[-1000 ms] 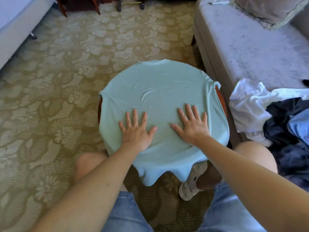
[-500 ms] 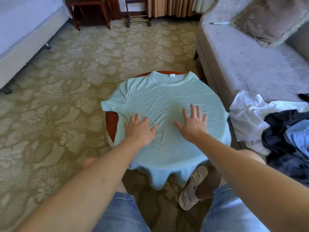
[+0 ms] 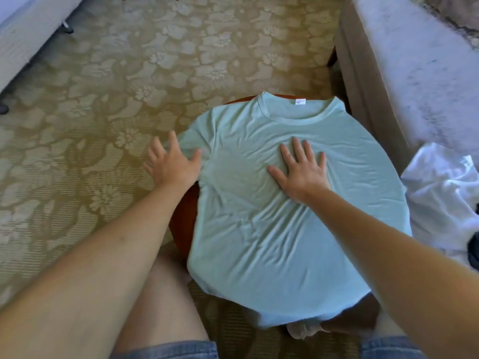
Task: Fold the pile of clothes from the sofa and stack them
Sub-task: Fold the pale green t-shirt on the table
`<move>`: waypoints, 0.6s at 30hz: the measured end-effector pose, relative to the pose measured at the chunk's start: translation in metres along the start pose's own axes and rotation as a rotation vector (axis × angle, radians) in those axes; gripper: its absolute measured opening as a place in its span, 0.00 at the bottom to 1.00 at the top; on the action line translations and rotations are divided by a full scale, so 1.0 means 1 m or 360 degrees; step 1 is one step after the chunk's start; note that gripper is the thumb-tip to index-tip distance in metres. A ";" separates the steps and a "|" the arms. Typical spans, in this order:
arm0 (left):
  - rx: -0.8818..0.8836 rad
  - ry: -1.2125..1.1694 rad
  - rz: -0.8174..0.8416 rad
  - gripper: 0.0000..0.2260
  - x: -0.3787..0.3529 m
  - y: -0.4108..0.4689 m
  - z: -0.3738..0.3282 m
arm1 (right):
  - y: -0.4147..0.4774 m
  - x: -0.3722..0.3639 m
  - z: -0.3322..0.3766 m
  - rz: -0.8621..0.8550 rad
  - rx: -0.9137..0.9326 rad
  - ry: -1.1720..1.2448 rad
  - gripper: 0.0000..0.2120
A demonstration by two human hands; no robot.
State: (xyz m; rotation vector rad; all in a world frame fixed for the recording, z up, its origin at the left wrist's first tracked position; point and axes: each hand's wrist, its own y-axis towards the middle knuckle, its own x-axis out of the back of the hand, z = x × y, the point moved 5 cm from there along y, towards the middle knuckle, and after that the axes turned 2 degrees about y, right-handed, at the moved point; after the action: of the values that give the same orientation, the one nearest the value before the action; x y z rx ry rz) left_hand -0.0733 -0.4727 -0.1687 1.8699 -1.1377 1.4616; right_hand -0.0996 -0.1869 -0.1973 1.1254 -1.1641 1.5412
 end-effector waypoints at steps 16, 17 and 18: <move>0.0047 -0.0818 0.0242 0.24 -0.003 -0.008 0.025 | -0.026 0.001 -0.030 0.0138 -0.0033 -0.0083 0.37; 0.0051 -0.0818 0.0196 0.22 -0.003 -0.007 0.027 | -0.024 0.002 -0.027 0.0141 -0.0035 -0.0090 0.37; 0.0060 -0.0815 0.0156 0.21 -0.001 -0.004 0.029 | -0.022 0.001 -0.023 0.0144 -0.0034 -0.0097 0.37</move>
State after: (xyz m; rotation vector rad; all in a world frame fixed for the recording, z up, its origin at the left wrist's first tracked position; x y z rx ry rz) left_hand -0.0550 -0.4936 -0.1780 2.3210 -1.4533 1.0801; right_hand -0.0822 -0.1608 -0.1953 1.1257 -1.2849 1.5684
